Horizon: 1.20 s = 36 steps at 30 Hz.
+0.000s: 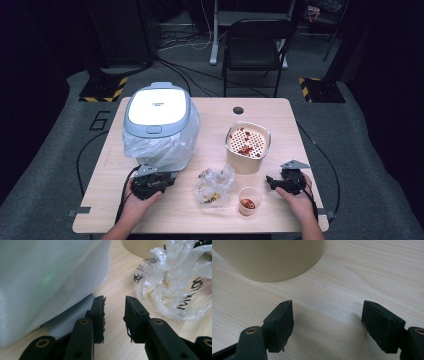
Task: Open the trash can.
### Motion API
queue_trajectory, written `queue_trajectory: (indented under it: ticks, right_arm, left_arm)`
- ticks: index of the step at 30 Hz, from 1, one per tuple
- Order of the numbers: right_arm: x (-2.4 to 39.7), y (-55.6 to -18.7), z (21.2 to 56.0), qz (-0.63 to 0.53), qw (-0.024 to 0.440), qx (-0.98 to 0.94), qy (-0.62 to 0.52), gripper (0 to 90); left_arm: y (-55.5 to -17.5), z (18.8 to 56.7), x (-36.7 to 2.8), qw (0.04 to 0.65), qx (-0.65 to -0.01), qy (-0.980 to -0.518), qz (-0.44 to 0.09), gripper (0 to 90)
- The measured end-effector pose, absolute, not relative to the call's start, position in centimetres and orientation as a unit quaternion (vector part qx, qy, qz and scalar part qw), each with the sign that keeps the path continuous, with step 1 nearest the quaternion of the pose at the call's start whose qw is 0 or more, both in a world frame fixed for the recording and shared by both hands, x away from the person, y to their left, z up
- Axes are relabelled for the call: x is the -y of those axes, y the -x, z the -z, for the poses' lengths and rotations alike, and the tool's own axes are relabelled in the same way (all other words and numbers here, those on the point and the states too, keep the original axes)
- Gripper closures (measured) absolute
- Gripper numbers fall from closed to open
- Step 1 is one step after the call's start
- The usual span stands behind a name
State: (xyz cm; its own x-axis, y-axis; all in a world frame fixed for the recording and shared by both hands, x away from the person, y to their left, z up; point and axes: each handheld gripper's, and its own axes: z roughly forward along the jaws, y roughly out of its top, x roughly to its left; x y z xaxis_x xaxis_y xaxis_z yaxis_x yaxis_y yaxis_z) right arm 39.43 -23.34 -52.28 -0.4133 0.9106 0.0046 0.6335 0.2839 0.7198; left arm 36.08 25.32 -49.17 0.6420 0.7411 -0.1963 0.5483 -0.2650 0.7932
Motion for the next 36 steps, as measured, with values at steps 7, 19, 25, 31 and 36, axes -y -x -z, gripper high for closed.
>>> queue_trajectory:
  ticks: [7,19,25,31,36]
  right_arm:
    - [23.4,-39.4,52.3,-0.33,0.21,-0.774,-0.498,24.9]
    - [23.3,-39.5,52.3,-0.332,0.209,-0.771,-0.502,24.5]
    - [23.4,-39.5,52.3,-0.33,0.21,-0.773,-0.499,24.4]
    - [23.3,-39.5,52.3,-0.33,0.21,-0.772,-0.501,24.4]
    - [23.3,-39.5,52.3,-0.329,0.21,-0.772,-0.501,24.4]
  left_arm:
    - [-36.8,49.9,-26.0,0.431,-0.438,-0.777,-0.137,84.6]
    - [-37.3,50.6,-25.7,0.428,-0.443,-0.774,-0.148,90.0]
    - [-37.3,50.9,-25.6,0.427,-0.45,-0.769,-0.155,90.0]
    - [-37.6,50.9,-25.9,0.42,-0.428,-0.785,-0.156,90.0]
    - [-37.5,51.2,-25.8,0.415,-0.425,-0.788,-0.159,90.0]
